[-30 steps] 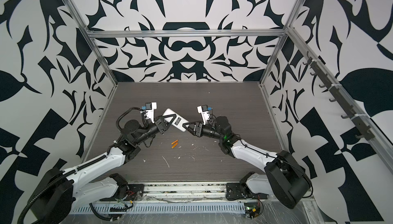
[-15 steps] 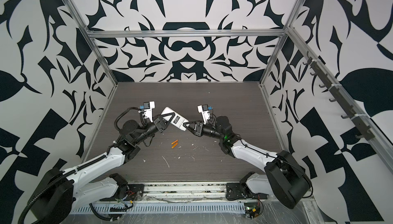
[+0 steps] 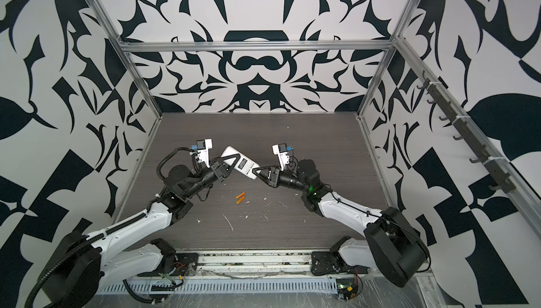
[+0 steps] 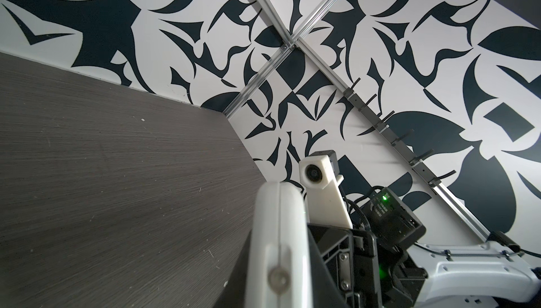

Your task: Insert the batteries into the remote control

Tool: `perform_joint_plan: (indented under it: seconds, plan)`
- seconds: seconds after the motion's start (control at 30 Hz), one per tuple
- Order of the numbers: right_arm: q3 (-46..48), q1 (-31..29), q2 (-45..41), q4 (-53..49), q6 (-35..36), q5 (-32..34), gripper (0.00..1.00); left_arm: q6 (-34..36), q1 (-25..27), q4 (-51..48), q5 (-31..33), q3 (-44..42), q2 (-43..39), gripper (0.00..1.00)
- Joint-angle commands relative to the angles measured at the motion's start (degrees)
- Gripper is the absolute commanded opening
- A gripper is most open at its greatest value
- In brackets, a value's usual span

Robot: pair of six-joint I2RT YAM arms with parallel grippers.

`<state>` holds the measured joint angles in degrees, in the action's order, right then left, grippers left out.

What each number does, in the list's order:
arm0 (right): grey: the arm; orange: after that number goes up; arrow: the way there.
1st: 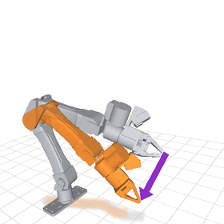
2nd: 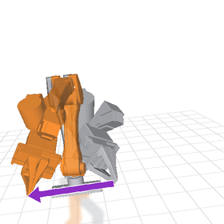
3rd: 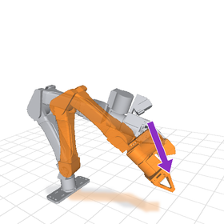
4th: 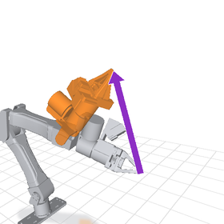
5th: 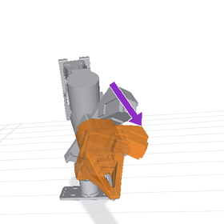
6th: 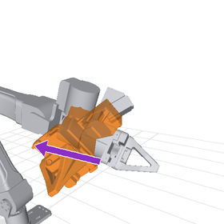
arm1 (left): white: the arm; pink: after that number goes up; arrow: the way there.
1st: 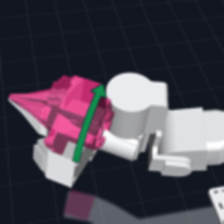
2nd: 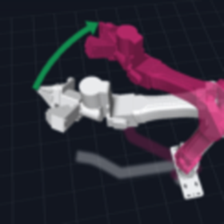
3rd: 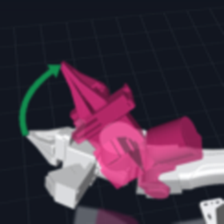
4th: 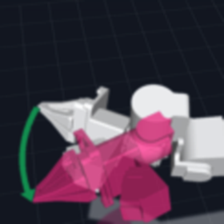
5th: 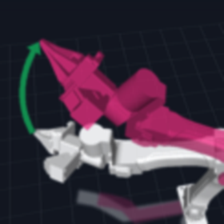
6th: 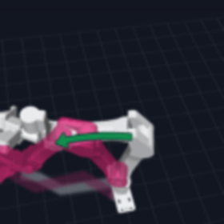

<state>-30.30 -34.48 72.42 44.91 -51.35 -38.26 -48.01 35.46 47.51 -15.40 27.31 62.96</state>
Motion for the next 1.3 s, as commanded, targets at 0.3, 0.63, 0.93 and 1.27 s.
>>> perform_joint_plan:
  seconds: [0.3,0.63,0.93,1.27]
  plan:
    - [-0.95,-0.95,-2.74,2.43,2.88,-0.49,0.14,0.80,0.59,-1.80,2.39,-0.21,-1.45,0.05]
    - [0.42,-0.96,-6.01,-0.19,5.40,1.49,0.04,1.86,0.57,-6.69,6.61,-0.06,-2.76,0.05]
    - [1.26,0.50,-11.23,-13.24,11.38,5.48,0.00,3.89,0.06,-14.10,11.11,-0.57,-6.20,0.05]
    - [2.17,2.74,-7.87,-24.21,16.45,9.11,0.00,4.21,-0.31,-15.58,11.07,-1.73,-6.96,0.05]
